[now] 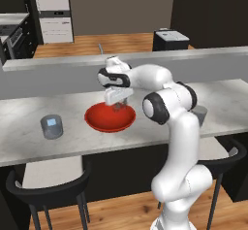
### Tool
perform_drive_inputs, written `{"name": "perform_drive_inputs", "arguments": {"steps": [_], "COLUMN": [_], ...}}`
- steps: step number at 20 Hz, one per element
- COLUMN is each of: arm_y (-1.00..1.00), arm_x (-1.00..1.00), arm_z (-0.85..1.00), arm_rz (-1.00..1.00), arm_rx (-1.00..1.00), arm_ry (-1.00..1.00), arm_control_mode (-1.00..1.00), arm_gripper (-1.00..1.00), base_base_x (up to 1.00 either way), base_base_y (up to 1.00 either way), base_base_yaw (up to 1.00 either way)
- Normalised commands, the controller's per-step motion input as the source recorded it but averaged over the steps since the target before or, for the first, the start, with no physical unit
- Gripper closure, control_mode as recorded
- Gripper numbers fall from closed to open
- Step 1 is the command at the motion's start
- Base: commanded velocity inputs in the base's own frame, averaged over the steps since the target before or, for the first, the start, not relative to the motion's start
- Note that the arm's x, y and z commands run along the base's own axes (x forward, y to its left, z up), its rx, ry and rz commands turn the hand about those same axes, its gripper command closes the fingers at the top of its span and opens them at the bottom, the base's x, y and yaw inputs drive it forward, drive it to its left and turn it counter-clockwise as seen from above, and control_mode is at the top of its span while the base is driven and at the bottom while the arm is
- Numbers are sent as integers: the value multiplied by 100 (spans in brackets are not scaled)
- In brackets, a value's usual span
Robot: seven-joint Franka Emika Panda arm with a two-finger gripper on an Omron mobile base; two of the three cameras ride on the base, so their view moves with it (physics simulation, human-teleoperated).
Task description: There are four ice cubes in the ice bowl. Place two ice cubes in each glass of water.
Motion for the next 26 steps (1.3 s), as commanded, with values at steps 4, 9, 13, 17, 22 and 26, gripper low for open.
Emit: {"name": "perform_drive_inputs", "arguments": {"steps": [4,9,13,17,22,26], "arm_y": [-39,-50,-56,-71,-88,-64], "arm_x": [-93,-91,-42,-14,-7,0], "arm_z": [18,0,14,41,47,31], "arm_rz": [0,0,0,-1,0,0], "arm_rx": [-2,-3,-1,0,0,0], "arm_ry": [-8,-10,-8,-3,-2,-2], "arm_control_mode": [-100,-100,-100,-100,-100,-100], "arm_gripper": [100,100,100,100,100,100], "base_base_x": [0,0,0,0,0,0], "base_base_y": [0,0,0,0,0,0], "base_base_yaw": [0,0,0,0,0,0]}}
